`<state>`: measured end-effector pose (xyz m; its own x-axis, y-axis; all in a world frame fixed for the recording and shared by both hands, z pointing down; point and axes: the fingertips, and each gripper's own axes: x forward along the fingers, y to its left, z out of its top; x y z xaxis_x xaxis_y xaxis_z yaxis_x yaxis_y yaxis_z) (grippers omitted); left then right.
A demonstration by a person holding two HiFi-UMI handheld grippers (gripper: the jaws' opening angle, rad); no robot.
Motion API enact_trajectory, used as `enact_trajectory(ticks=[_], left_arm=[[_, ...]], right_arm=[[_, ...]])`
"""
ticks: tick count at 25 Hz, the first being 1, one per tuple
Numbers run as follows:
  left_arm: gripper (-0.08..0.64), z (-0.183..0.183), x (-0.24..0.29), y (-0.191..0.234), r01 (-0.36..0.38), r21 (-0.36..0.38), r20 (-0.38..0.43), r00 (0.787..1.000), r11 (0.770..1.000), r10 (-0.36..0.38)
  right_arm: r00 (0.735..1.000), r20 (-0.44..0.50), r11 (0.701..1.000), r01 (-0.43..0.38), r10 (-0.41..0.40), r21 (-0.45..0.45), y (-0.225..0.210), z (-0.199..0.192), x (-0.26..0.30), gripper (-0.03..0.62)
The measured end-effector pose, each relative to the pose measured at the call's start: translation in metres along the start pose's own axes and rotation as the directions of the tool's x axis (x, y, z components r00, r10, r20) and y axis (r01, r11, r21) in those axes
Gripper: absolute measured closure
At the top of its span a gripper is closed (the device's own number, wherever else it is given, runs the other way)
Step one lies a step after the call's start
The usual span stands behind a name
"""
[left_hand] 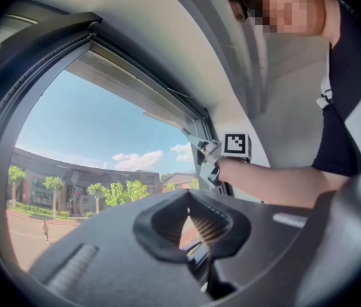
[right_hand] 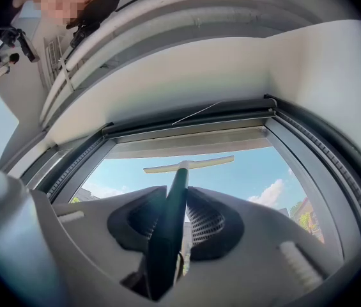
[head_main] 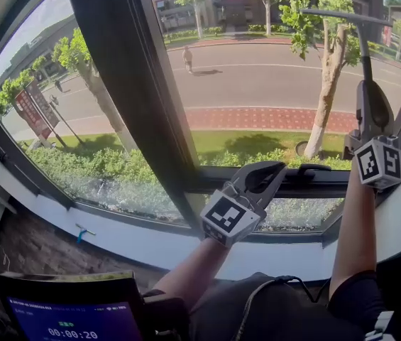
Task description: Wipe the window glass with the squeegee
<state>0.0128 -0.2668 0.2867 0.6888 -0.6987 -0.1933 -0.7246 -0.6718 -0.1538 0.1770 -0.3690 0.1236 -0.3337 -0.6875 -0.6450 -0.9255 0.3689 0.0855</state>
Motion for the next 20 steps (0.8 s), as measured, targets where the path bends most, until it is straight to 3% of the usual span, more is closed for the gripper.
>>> enact_trajectory(ticks=[5,20], left_arm=[[0.557,-0.002,-0.001,-0.004,0.028,-0.015,-0.024,0.999,0.999,-0.028],[0.557,-0.012,0.009,-0.005,0.078,-0.013,0.005,0.997,0.997,-0.078]], right_arm=[[1.000,-0.019,1.000,0.011,-0.011,0.000,0.002,-0.011,-0.011,0.491],[0.996,-0.079,0.999,0.036,-0.034,0.023,0.006,-0.040,-0.050,0.491]])
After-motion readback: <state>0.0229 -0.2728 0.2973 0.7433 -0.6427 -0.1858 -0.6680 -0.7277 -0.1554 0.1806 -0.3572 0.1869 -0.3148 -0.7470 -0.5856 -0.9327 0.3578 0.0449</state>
